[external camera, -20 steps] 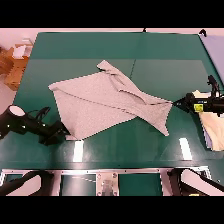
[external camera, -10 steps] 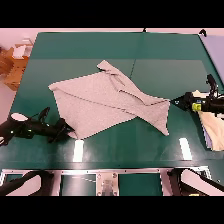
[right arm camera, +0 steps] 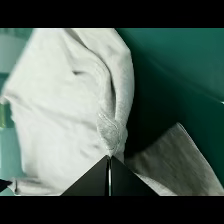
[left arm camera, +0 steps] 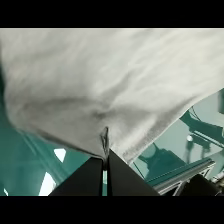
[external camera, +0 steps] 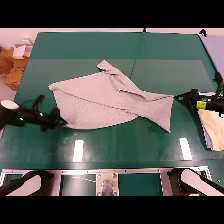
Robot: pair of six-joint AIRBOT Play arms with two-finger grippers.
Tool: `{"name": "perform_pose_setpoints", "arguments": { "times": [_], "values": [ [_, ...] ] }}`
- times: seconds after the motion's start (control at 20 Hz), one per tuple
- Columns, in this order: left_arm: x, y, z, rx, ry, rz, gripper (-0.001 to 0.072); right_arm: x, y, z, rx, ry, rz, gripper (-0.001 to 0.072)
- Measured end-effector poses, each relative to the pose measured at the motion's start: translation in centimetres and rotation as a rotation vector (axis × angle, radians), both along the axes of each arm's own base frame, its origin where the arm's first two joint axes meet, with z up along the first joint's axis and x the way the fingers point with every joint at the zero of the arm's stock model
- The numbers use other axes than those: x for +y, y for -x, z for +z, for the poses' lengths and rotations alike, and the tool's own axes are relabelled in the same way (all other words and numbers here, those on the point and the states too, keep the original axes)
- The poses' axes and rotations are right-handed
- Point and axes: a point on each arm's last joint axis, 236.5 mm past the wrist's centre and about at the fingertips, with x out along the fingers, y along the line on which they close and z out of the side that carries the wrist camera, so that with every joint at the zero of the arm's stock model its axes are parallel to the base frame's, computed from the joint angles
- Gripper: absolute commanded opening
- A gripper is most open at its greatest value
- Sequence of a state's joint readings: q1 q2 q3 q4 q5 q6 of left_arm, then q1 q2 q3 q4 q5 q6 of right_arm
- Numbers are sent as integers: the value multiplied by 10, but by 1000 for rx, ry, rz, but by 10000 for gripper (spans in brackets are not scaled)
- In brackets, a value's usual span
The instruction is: Fold the shirts.
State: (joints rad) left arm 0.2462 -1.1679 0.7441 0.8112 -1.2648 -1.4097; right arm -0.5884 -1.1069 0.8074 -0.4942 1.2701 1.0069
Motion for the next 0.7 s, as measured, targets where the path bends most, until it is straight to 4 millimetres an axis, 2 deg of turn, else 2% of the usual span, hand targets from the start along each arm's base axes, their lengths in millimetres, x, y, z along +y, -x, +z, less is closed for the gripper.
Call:
{"name": "perform_pose_setpoints", "arguments": {
  "times": [0.1,0.15,0.2,0.25,0.3,0.4,0.45,0.5,0.55,0.6,0.7],
  "values": [
    [7,-39,68,-180,-26,-25,23,3,-12,56,-153,-80,-9,7],
    [10,-60,116,-300,-37,-34,23,5,-18,92,-245,-124,-10,7],
    [11,-75,166,-422,-50,-37,23,7,-23,136,-361,-170,-10,7],
    [11,-85,219,-548,-71,-45,23,8,-25,181,-478,-209,-5,7],
    [10,-90,281,-698,-98,-49,23,9,-22,228,-600,-243,0,7],
    [5,-77,400,-1009,-165,-39,23,10,-4,323,-856,-264,15,7],
    [3,-61,457,-1168,-200,-18,23,11,9,368,-977,-248,16,8],
    [0,-41,500,-1295,-228,2,23,13,25,406,-1085,-219,11,8],
    [-3,-19,537,-1412,-254,28,23,14,40,438,-1176,-181,-1,8],
    [-4,0,563,-1499,-276,57,23,16,57,469,-1264,-136,-20,8],
    [0,30,596,-1613,-326,118,23,20,86,510,-1389,-27,-67,7]
  ]
}}
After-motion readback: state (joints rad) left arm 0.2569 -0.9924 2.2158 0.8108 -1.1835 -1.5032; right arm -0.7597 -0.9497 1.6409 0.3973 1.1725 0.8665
